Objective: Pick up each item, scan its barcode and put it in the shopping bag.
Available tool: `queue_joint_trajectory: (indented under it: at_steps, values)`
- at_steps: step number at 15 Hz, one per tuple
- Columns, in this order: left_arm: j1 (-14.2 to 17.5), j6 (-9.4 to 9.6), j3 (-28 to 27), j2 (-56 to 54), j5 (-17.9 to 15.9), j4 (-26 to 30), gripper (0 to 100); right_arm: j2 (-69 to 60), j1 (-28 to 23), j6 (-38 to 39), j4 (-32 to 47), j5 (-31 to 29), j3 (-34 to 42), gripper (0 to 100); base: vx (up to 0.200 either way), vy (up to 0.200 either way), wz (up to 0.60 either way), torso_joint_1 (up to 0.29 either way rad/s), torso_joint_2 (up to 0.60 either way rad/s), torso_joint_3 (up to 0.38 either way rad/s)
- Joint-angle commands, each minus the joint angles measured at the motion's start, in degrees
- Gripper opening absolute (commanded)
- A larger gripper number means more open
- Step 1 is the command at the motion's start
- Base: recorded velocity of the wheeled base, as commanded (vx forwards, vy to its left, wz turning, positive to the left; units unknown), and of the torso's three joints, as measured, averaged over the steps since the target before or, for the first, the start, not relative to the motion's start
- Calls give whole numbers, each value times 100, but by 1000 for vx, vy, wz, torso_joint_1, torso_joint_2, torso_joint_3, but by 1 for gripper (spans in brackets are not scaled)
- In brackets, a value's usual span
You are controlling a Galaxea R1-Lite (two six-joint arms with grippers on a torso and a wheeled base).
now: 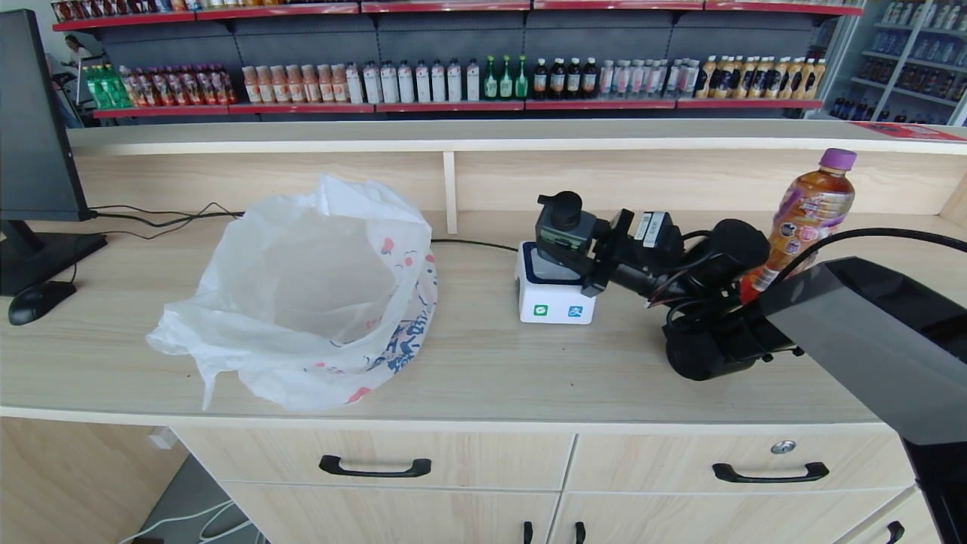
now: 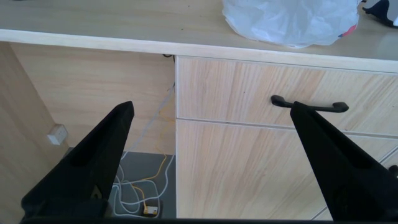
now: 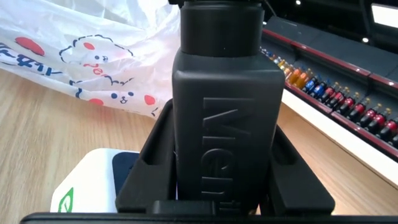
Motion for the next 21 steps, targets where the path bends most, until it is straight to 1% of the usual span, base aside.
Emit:
queue_joint_trajectory:
  at_steps: [1,4,9,11,12,13,14,16,17,18,19,20,21]
  values:
    - [0,2,0,6,0,-2,100,-139,-16,-39,-8,2,92,0,0,0,0,0,0,0]
    - [0,2,0,-2,0,-2,100,-447,-104,-302,-8,-33,461,0,0,0,0,0,0,0]
    - [0,2,0,6,0,-2,100,-1036,-104,-267,-8,-50,1059,0,0,0,0,0,0,0]
    - [0,11,0,6,0,-2,100,-1343,-104,-249,-8,-103,1498,0,0,0,0,0,0,0]
    - [0,11,0,6,0,16,100,-1528,-148,-188,-8,-235,1823,0,0,0,0,0,0,0]
    - [0,11,0,6,0,16,100,-1853,-157,-100,-8,-569,2324,0,0,0,0,0,0,0]
    - [0,11,0,6,0,-2,100,-2055,-157,-12,-8,-841,2641,0,0,0,0,0,0,0]
    - [0,2,0,-2,0,-2,100,-2582,-157,216,-8,-1712,3414,0,0,0,0,0,0,0]
    - [0,2,0,6,0,-2,100,-2793,-148,269,-8,-2089,3713,0,-200,0,0,-2,2,2]
    - [0,2,0,6,0,-2,100,-2881,-139,287,-8,-2265,3854,0,-200,0,0,2,-2,2]
    - [0,11,0,6,0,-2,100,-3127,-157,445,-8,-2696,4161,0,-200,0,0,22,2,-7]
    - [0,11,0,6,0,-2,100,-3242,-209,717,-8,-3021,4214,0,-200,0,0,7,2,-2]
    - [0,11,0,6,0,-2,100,-3259,-209,814,-8,-3153,4214,0,-200,0,0,-7,-2,2]
